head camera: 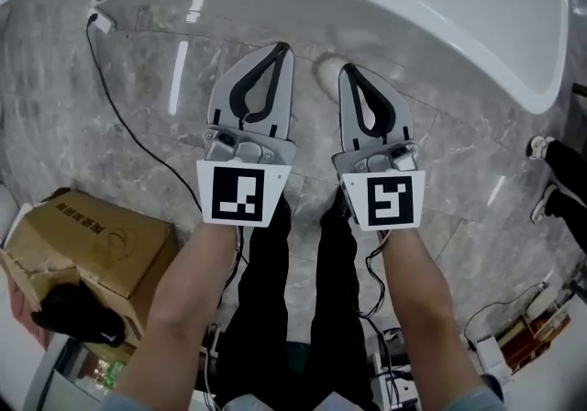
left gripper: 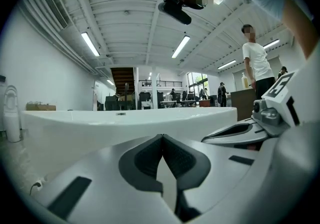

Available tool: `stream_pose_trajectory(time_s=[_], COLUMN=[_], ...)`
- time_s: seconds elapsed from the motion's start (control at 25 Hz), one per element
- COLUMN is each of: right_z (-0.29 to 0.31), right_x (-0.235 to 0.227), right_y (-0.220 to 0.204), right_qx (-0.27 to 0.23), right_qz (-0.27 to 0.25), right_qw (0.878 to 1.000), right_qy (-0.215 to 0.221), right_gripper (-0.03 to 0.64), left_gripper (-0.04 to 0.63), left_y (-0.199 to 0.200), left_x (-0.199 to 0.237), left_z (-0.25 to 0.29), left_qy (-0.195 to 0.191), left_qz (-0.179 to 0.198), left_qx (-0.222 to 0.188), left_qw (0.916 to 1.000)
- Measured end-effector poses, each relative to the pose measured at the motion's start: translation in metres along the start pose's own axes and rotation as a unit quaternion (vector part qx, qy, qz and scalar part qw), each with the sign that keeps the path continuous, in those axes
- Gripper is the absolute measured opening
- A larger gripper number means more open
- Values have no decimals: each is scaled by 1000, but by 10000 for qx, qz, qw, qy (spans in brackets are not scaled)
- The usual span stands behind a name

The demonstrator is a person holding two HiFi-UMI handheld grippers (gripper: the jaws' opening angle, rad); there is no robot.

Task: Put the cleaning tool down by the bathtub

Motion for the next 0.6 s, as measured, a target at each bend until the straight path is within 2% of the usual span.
stream_pose_trajectory(time_s=[0.24,0.6], right_z=[-7,-25], right_x=[37,49], right_y=[65,93], right_qx=[-331,-567], right_qz=[-98,-121], right_qw=[9994,9983], right_qy=[19,-52], right_gripper=[14,12], left_gripper=[15,15], left_y=[53,84], left_x=[24,28], left_z=[-26,-39], left_qy=[146,244], left_qz=[17,86], left_qx=[-172,-452], left_qw=[9997,9986])
Point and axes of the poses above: the fingertips, and each gripper's own axes: z forward along the fingers, x to its left, y out of its top, the point moved 10 cm from there along -z, backward along the fingers, and after that the axes turned 13 degrees about z, right-handed, at the moved point
